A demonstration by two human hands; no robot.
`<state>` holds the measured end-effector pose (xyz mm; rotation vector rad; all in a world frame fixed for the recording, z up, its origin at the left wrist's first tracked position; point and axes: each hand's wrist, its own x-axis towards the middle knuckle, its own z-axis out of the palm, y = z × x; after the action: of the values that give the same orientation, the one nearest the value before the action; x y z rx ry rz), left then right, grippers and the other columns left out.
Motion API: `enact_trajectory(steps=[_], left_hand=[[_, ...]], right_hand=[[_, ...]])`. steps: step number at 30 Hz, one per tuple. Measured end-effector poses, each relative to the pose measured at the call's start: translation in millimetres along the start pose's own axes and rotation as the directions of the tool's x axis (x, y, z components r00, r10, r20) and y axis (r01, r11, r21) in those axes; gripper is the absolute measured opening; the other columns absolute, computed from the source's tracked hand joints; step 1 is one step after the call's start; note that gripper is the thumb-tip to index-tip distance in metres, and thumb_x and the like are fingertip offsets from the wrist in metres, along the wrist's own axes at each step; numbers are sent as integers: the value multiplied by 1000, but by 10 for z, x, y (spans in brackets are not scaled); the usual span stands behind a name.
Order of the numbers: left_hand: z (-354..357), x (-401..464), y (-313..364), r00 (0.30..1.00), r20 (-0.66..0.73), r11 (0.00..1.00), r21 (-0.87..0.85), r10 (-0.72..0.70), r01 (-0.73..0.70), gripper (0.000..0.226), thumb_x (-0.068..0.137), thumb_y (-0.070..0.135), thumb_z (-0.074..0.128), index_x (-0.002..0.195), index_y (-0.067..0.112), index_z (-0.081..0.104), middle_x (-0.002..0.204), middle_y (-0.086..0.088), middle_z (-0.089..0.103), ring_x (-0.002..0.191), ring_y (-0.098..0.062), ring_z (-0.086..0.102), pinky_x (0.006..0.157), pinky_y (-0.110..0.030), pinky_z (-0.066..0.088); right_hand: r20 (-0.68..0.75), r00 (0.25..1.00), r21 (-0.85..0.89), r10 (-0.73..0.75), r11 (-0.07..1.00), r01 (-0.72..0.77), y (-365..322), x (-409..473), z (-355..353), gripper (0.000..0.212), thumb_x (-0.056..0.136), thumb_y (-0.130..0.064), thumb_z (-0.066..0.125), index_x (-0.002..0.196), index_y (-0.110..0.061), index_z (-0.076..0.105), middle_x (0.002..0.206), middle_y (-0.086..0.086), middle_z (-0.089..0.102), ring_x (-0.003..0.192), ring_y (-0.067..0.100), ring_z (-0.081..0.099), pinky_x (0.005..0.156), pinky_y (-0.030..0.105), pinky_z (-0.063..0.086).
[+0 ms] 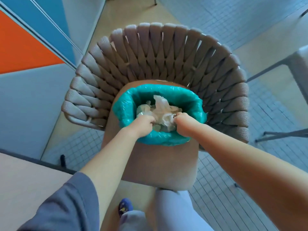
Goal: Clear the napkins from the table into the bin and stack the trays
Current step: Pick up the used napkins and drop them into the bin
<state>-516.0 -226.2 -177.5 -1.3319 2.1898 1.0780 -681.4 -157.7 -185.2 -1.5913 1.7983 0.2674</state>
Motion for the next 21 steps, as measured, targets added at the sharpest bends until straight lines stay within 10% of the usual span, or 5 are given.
enact_trajectory(steps=[7, 21], left_hand=[[-339, -276, 99, 974, -228, 998, -58, -17, 4, 27, 83, 8, 46, 94, 25, 64, 109, 1, 58, 99, -23, 53, 85, -34, 45], [-1027, -1689, -596, 772, -634, 998, -1, -44, 56, 27, 85, 11, 54, 109, 14, 64, 115, -9, 59, 109, -30, 49, 90, -37, 43]], right_hand=[[-383, 924, 25, 7, 1000, 2, -268, -109, -468, 23, 83, -3, 47, 104, -4, 56, 109, 13, 47, 105, 31, 45, 75, 41, 46], [-406, 791, -199, -458, 889, 413, -2009, -420, -927, 28, 91, -20, 44, 115, -8, 55, 119, 13, 52, 112, 33, 47, 87, 42, 46]])
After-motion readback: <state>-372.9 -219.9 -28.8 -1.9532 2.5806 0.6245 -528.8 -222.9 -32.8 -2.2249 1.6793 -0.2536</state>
